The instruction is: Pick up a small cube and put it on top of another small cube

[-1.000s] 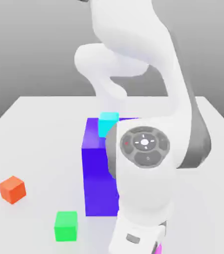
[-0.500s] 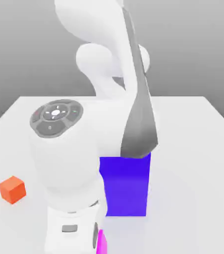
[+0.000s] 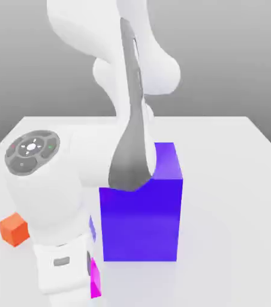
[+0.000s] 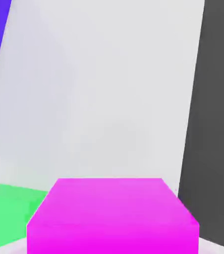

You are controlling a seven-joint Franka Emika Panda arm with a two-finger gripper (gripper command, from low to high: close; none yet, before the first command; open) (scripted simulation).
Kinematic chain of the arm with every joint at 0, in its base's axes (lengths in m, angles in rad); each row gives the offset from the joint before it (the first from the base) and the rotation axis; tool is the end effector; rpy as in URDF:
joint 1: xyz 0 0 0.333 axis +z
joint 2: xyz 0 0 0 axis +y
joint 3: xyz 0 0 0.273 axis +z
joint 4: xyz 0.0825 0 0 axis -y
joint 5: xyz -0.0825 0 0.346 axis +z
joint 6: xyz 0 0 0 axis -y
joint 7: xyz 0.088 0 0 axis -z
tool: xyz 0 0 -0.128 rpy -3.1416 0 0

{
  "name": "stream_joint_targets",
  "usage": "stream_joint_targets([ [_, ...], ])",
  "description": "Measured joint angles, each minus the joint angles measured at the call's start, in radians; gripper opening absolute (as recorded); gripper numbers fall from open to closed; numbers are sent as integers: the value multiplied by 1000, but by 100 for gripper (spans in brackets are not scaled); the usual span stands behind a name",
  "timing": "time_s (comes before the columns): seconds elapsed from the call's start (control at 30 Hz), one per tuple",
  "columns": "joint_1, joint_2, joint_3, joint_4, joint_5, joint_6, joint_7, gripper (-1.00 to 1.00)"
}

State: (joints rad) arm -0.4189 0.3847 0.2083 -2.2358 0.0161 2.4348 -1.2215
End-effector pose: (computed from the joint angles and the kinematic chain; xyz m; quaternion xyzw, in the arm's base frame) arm 0.4777 -0.0953 0.1582 -0.8757 -0.4726 0.0381 0.0915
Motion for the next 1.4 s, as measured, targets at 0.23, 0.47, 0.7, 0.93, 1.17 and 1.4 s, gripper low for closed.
stream_joint_targets([
  [0.23,-47,-60,15,-92,-2,31,-123,-100],
  [0.47,-86,-149,25,-187,0,80,-247,-100],
  [0.7,-116,-265,23,-286,-9,148,-358,-100],
  [0.93,-75,-238,16,-333,-89,279,-303,-100],
  [1.17,-52,-146,-17,-328,-149,360,-260,100],
  [1.4,-60,-208,-2,-332,-104,309,-291,100],
])
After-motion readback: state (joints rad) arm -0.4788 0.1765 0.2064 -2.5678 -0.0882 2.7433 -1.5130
